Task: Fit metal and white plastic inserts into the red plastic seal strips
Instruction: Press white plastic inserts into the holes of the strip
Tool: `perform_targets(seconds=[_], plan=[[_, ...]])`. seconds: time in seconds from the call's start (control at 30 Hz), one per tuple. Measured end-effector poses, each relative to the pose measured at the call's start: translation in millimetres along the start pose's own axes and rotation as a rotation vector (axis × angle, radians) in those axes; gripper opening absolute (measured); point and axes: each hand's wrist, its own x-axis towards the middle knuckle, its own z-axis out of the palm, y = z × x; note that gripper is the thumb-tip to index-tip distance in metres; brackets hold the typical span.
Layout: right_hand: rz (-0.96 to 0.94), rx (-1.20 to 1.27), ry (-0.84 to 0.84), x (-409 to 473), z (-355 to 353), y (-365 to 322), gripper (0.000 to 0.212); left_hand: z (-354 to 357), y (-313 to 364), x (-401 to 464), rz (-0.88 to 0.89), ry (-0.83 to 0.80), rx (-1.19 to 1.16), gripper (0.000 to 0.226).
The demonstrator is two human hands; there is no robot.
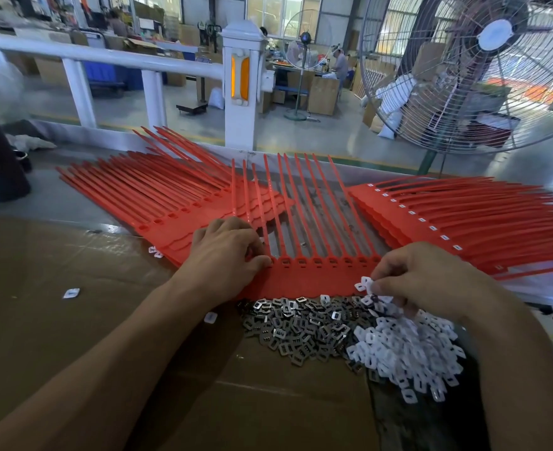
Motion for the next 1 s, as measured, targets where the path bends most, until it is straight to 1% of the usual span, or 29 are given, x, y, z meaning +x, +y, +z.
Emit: perform_targets(seconds=[0.17,0.27,0.37,0.47,0.53,0.63,0.9,1.0], plan=[[-0.105,0.155,-0.05,0,19,-16,0.015,0,2,-2,0.031,0.033,0.003,0.016],[-0.162,0.146,-0.032,4,37,-27,0.01,-2,7,-3,0.099,0.067,-0.038,0.015],[-0.219,0.149,0.017,8,52,-36,0.009,-5,13,-4,0.18,0.073,-0.209,0.011],[-0.235,0.208,0.025,11,61,-39,0.01,-5,18,-6,0.24,-0.022,-0.35,0.012],[-0.239,0.276,0.034,13,65,-39,0.011,-3,21,-6,0.234,-0.067,-0.432,0.014],[-0.242,0.325,0.053,15,69,-40,0.01,-1,23,-6,0.213,-0.05,-0.51,0.011],[-0.236,0.356,0.092,16,73,-40,0.006,-1,23,-6,0.223,-0.075,-0.534,0.006],[-0.227,0.357,0.078,16,74,-40,0.005,-2,23,-7,0.228,-0.094,-0.537,0.004]])
